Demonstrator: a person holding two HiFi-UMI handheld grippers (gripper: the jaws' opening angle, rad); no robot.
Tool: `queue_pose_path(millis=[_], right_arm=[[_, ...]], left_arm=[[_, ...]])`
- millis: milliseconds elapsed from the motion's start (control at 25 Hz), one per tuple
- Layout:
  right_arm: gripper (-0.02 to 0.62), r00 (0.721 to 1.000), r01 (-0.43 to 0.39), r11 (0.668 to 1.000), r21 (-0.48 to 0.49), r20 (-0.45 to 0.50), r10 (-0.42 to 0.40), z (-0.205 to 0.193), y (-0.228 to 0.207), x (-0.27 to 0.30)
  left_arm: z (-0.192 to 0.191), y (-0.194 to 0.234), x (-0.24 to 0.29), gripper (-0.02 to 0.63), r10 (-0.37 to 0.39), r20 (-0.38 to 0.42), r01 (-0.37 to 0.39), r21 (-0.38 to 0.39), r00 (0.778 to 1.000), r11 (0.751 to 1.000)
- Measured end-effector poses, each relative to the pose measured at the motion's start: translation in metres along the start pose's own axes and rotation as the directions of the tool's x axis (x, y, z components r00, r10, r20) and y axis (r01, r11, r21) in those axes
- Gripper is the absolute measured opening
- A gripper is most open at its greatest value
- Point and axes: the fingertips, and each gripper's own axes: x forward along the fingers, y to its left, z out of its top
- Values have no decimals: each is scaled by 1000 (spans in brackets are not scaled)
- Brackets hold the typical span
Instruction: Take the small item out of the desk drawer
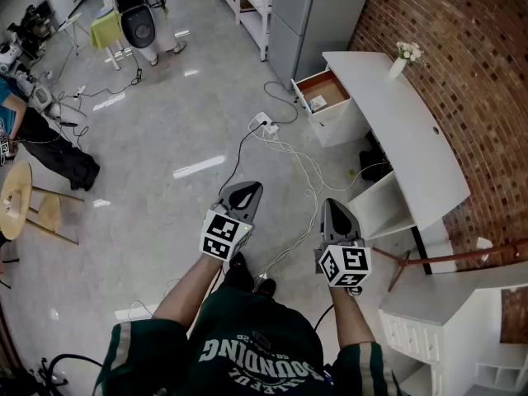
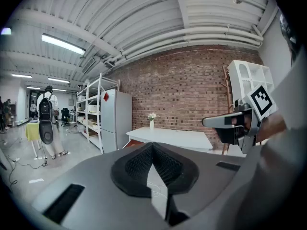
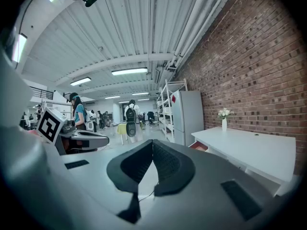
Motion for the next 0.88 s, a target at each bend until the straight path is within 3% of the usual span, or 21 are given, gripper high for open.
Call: queue_pose_path(millis=[880], right_arm=[[23,999,-45,999,-27,-12,45,-6,5,-17]], left_arm=[[-5,-17,-5,15,24,-16,-24,-10,1000,1000]])
